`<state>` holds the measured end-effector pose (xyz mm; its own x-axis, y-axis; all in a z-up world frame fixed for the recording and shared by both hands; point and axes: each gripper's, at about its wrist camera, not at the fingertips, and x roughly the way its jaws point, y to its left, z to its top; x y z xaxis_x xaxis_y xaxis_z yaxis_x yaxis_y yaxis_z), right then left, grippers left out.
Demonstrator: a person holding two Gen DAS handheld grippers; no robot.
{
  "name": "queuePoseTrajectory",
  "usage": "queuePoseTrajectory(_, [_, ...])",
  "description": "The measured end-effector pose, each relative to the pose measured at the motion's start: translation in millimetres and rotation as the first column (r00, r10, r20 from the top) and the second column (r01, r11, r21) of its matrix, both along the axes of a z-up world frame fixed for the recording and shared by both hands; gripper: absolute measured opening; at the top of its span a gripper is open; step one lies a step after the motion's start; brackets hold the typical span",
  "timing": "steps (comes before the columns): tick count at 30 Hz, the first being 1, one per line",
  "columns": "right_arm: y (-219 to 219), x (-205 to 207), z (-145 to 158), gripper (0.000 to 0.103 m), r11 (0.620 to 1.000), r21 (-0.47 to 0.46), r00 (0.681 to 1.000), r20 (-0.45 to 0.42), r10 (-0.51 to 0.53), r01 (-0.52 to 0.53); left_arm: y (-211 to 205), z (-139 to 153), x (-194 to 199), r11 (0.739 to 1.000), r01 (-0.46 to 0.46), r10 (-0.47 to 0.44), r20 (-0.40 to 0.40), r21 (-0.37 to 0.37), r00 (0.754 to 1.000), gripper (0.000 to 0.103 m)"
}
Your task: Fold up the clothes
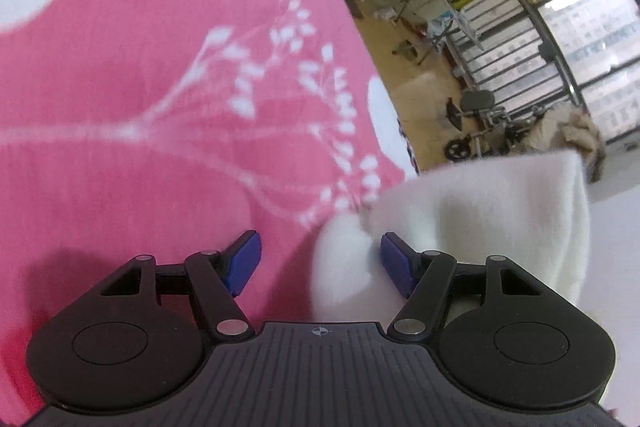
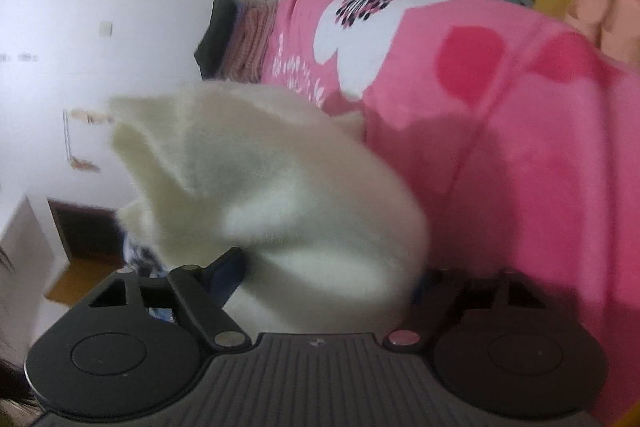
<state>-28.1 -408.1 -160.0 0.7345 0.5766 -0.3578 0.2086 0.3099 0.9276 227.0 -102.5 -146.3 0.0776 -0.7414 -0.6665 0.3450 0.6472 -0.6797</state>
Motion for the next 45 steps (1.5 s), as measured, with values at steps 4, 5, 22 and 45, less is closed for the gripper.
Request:
queuePoseTrajectory(4, [9, 31, 0, 0.078, 0.997, -0.029, 0.994, 0.069, 0.08, -0.078, 18, -7, -9, 0.998, -0.056, 0.052, -0.083, -0.043, 0.995, 0.057])
queuePoseTrajectory(5, [11, 39, 1, 0.078, 0.993, -0.042, 0.99, 0.09, 0.11, -0.106, 22, -8, -11, 0.996, -0.072, 0.067, -0.095, -0.049, 0.993, 0.055])
queuePoseTrajectory(22, [127, 219, 16, 0.079, 0.741, -0.028, 0.716, 0.236, 0.657, -0.671, 185, 19, -88, 0.87, -0.486, 0.493, -0.112, 0.081, 0.863, 0.049])
queuePoseTrajectory(45, [159, 245, 171, 0.078, 0.76, -0.488, 0.715, 0.33, 0.616, -0.429, 234, 27, -105, 0.784, -0.607, 0.62, -0.117, 0.131, 0.776, 0.058])
